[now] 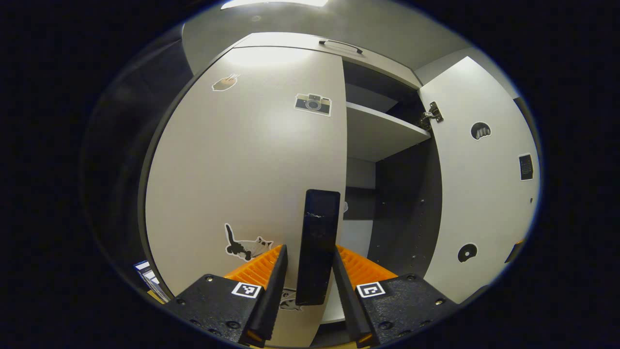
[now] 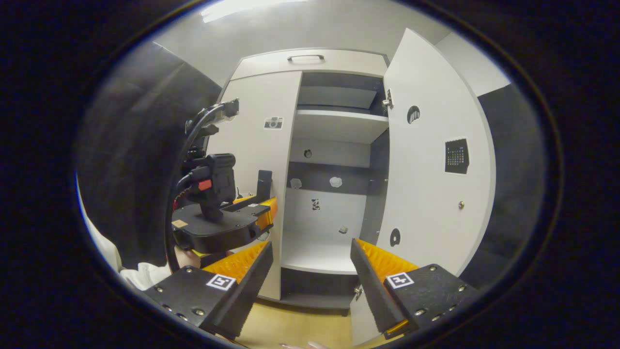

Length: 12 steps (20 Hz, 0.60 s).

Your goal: Open the right door of the double-door shoe cabinet with the right hand, and open the left door with the left hand.

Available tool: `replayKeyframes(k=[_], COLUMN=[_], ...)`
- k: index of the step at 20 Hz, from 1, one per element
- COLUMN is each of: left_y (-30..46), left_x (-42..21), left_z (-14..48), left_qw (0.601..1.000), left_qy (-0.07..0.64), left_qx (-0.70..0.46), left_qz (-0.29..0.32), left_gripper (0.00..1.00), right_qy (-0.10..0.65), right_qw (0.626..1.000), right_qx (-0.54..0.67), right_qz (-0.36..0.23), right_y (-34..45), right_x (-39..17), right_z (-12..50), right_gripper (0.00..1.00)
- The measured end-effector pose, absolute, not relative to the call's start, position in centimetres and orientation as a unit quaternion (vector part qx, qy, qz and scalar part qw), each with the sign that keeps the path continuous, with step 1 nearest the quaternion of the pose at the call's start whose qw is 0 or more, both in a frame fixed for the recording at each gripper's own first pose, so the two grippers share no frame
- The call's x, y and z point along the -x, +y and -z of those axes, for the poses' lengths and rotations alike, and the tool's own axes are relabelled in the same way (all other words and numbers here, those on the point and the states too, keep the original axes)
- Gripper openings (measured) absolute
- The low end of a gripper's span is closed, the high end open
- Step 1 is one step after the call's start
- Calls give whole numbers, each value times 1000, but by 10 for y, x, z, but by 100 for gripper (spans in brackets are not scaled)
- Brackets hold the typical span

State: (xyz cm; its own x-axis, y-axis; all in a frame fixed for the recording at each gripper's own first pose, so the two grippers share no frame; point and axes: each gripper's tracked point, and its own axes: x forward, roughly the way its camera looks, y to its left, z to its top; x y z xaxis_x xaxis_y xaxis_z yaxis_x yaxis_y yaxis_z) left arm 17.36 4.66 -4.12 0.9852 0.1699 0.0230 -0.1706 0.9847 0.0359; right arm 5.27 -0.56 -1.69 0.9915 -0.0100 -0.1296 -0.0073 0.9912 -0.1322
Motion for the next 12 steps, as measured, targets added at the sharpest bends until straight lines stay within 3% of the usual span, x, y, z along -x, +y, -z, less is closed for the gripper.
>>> replayKeyframes(k=[1, 2, 5, 12], left_y=[45, 44, 47, 45], left_x=[-173, -172, -176, -172], left_z=[43, 41, 42, 43], left_qw=[996, 995, 994, 996], left_qy=[-6, -10, -7, 13], left_qx=[-17, -21, -30, -37], left_qz=[-88, -94, -107, -85], left_gripper=[55, 39, 37, 22], right_qy=[65, 65, 65, 63], right_qw=[996, 995, 995, 996], right_qx=[69, 69, 69, 61], right_qz=[-1, -4, -7, -16], right_y=[-7, -8, -13, -20], right_x=[-53, -52, -50, -45], right_z=[16, 16, 14, 11], right_gripper=[97, 97, 97, 97])
